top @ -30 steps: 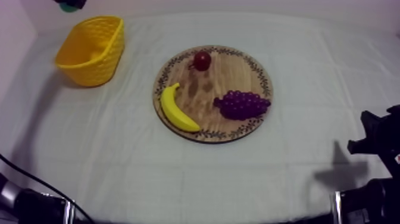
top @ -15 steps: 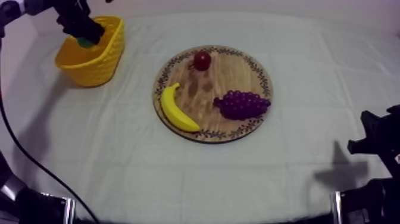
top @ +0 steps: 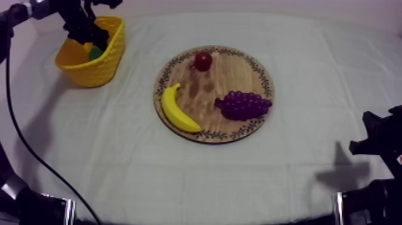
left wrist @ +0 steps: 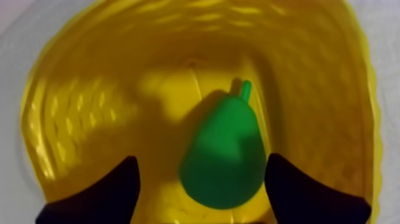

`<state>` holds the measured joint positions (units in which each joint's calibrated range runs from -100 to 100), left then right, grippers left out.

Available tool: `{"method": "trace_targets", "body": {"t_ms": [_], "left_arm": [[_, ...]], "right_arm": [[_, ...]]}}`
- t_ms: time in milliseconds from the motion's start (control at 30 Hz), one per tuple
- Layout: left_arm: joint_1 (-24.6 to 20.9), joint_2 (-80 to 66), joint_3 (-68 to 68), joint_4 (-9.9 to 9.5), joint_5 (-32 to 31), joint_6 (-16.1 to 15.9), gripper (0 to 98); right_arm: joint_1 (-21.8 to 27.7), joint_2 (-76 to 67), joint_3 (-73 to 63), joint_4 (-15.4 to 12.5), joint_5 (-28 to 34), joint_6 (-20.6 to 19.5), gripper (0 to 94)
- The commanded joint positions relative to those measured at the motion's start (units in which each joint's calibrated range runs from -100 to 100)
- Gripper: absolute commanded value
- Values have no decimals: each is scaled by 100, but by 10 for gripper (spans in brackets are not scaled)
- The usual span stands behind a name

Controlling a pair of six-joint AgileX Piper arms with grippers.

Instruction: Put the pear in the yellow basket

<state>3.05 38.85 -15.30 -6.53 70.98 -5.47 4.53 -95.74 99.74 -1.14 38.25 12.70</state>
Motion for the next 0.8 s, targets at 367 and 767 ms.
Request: {"method": "trace_targets", "body": {"t_ms": [367,767], "left_arm": [[275,-2273,1583,-56,-804,97,18],[510,-6509,4652,-279,-2051,573,0]], "right_arm": [[-1,-2,4,0,-2,2,3],[-1,-2,4,0,-2,2,3]]}}
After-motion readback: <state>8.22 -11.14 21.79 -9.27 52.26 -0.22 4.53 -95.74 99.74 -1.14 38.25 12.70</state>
